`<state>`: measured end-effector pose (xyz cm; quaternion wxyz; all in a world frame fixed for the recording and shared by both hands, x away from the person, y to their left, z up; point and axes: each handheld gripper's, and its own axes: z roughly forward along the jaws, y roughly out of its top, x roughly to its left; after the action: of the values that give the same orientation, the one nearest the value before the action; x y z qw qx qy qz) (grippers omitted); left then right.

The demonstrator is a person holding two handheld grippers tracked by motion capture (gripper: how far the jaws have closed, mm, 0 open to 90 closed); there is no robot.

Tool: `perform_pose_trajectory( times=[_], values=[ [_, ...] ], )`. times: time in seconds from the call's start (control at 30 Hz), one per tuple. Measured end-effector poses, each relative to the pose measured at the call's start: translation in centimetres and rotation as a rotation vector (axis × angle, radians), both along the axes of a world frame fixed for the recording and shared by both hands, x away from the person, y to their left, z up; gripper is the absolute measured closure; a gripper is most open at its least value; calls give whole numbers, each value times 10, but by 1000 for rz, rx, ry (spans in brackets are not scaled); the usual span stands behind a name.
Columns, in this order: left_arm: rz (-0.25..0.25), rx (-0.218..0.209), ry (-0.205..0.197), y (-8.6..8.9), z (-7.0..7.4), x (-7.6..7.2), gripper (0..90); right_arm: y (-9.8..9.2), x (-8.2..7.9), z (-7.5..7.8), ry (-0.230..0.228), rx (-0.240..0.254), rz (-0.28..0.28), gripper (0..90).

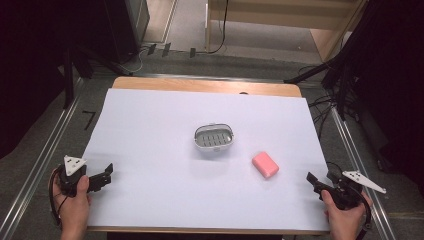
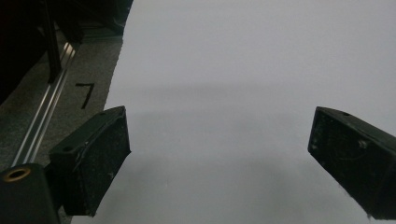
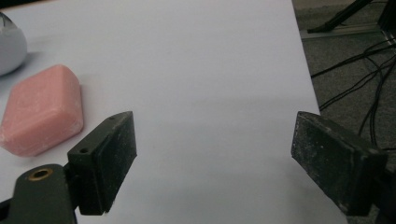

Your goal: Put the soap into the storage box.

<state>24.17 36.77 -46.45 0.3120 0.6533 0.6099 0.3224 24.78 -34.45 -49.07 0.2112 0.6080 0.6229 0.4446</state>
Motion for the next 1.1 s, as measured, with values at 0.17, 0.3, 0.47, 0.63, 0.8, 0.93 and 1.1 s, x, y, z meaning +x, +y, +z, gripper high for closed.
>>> perform_pose_trajectory(
  times=[0.17, 0.3, 0.47, 0.63, 0.8, 0.93, 1.1],
  values=[
    [0, 9, 7, -1, 0, 1, 58, 7, 2, 2, 22, -76, 23, 243],
    [-1, 15, 19, -2, -1, 2, 58, 13, 2, 7, 50, -91, 34, 285],
    [-3, 8, 20, -1, -1, 2, 58, 23, 4, 14, 56, -122, 78, 306],
    [-6, 5, 20, -1, -1, 2, 58, 46, 11, 17, 67, -213, 158, 333],
    [-8, 4, 28, 0, -1, 3, 57, 58, 17, 20, 58, -215, 191, 377],
    [-9, 4, 27, 0, -1, 3, 57, 63, 21, 23, 35, -196, 200, 390],
    [-8, 3, 29, 0, -1, 3, 58, 69, 37, 29, 142, -171, 334, 410]
  ],
)
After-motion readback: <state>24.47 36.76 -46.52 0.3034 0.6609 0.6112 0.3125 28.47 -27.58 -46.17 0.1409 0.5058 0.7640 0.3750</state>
